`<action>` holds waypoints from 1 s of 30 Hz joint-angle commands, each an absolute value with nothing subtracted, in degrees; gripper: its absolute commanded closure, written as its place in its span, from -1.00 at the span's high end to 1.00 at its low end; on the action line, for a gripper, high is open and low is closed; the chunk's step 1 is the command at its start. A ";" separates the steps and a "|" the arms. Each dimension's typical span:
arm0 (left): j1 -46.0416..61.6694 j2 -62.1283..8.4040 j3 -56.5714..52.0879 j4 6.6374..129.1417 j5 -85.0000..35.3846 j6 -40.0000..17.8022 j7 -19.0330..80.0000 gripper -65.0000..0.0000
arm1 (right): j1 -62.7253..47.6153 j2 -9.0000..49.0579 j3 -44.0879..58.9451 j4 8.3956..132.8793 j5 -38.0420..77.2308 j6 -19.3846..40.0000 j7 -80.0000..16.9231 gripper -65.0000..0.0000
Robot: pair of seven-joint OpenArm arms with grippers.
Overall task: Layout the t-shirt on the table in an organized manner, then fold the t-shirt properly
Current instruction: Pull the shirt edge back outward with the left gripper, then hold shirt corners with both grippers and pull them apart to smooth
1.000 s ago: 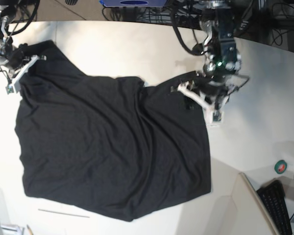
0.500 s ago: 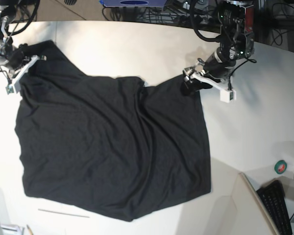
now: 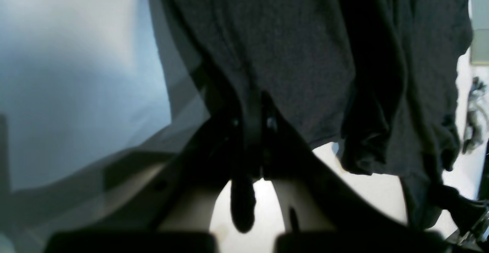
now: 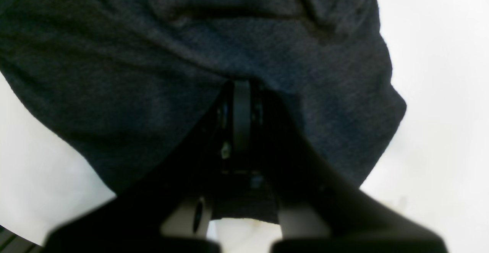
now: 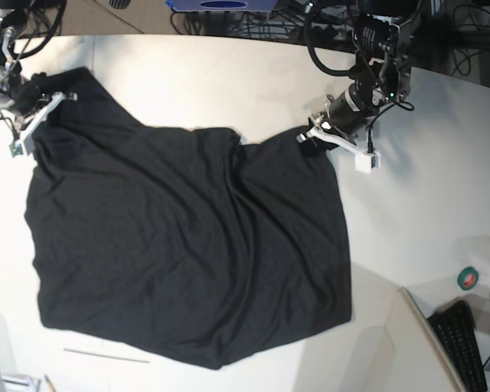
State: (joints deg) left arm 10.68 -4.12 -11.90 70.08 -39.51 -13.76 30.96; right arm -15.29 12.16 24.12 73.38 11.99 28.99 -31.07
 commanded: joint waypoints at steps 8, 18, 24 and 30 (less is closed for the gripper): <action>14.90 -8.84 -19.91 77.93 -37.49 -12.00 31.96 -1.00 | -20.79 9.80 24.04 81.54 10.68 28.35 -32.84 -1.00; 17.89 -9.80 -20.00 81.45 -37.49 -11.91 31.96 -1.00 | -22.64 6.99 23.96 88.04 10.68 28.79 -38.37 -1.00; 17.80 -9.89 -20.00 81.45 -37.41 -11.91 31.96 -1.00 | -23.87 7.43 28.44 94.90 10.86 28.35 -38.11 -1.00; 17.89 -9.89 -20.00 81.45 -37.41 -11.91 31.96 -1.00 | -17.98 7.60 39.69 88.57 10.95 28.88 -38.02 -1.00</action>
State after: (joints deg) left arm 18.06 -9.28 -19.79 80.42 -36.91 -11.60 32.82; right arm -18.04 7.33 39.53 87.81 10.09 28.36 -38.74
